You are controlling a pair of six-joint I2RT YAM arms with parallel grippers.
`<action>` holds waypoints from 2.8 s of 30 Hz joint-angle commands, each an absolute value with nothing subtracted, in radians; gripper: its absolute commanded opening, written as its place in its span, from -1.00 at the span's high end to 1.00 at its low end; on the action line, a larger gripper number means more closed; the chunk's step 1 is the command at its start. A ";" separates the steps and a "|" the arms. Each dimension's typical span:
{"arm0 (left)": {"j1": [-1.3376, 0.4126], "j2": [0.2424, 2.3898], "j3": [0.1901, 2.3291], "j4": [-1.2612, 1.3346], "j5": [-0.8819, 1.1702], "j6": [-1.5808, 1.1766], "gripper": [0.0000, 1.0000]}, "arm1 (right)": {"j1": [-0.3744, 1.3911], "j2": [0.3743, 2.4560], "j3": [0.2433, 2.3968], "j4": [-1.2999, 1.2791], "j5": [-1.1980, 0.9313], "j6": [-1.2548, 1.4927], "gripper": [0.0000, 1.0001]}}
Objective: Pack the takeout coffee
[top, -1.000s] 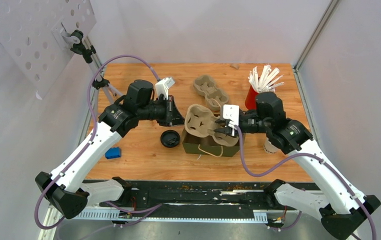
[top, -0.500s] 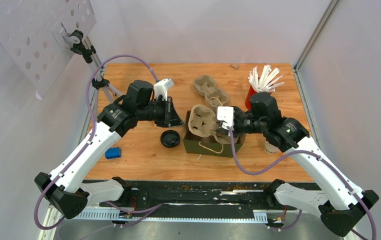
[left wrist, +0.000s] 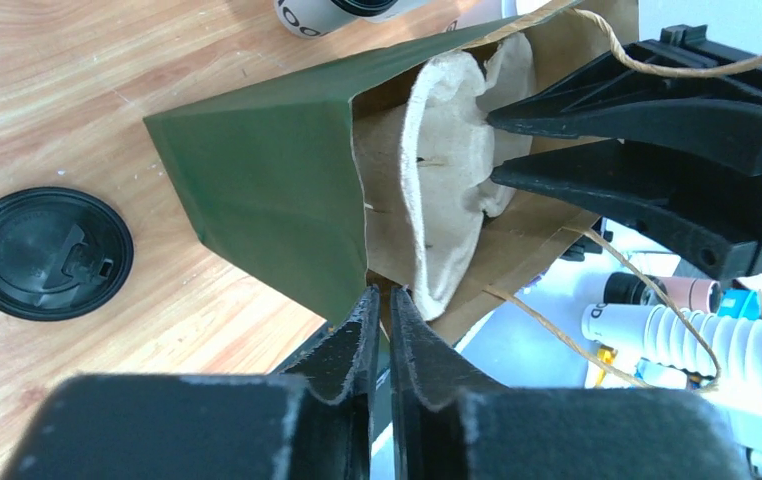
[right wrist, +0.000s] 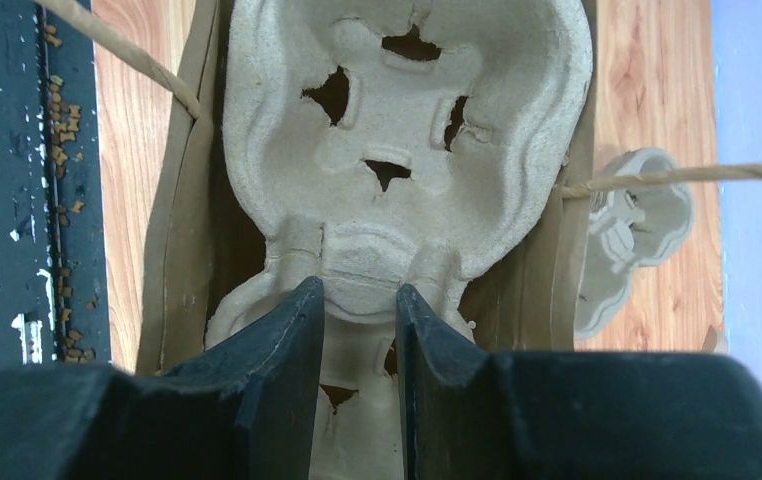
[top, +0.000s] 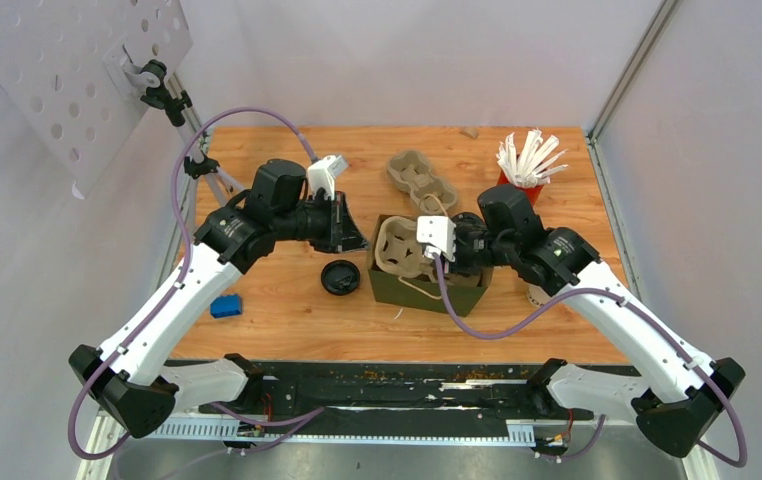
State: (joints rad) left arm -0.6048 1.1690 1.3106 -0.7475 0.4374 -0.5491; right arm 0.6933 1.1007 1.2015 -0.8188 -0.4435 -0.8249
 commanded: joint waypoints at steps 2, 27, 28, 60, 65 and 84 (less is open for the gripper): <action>-0.599 1.153 1.318 -0.713 0.411 -0.541 0.56 | 0.709 1.102 1.237 -0.835 -0.366 -0.821 0.47; -0.601 1.213 1.261 -0.570 0.482 -0.467 0.33 | 0.714 1.097 1.218 -0.813 -0.328 -0.778 0.50; -0.601 1.214 1.261 -0.565 0.490 -0.470 0.49 | 0.715 1.096 1.220 -0.813 -0.329 -0.774 0.50; -0.609 0.992 1.116 -0.611 0.501 -0.548 1.00 | 0.856 1.230 1.227 -0.985 -0.204 -0.554 0.47; -0.609 0.975 1.118 -0.607 0.482 -0.546 1.00 | 0.860 1.242 1.248 -1.039 -0.190 -0.553 0.45; -0.608 0.954 1.125 -0.629 0.448 -0.545 0.35 | 0.888 1.175 1.338 -0.983 -0.133 -0.485 -0.08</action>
State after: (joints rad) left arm -0.6071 0.9688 1.0889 -0.6109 0.4850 -0.5724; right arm 0.8829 1.2644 1.2713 -1.0321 -0.1387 -0.5167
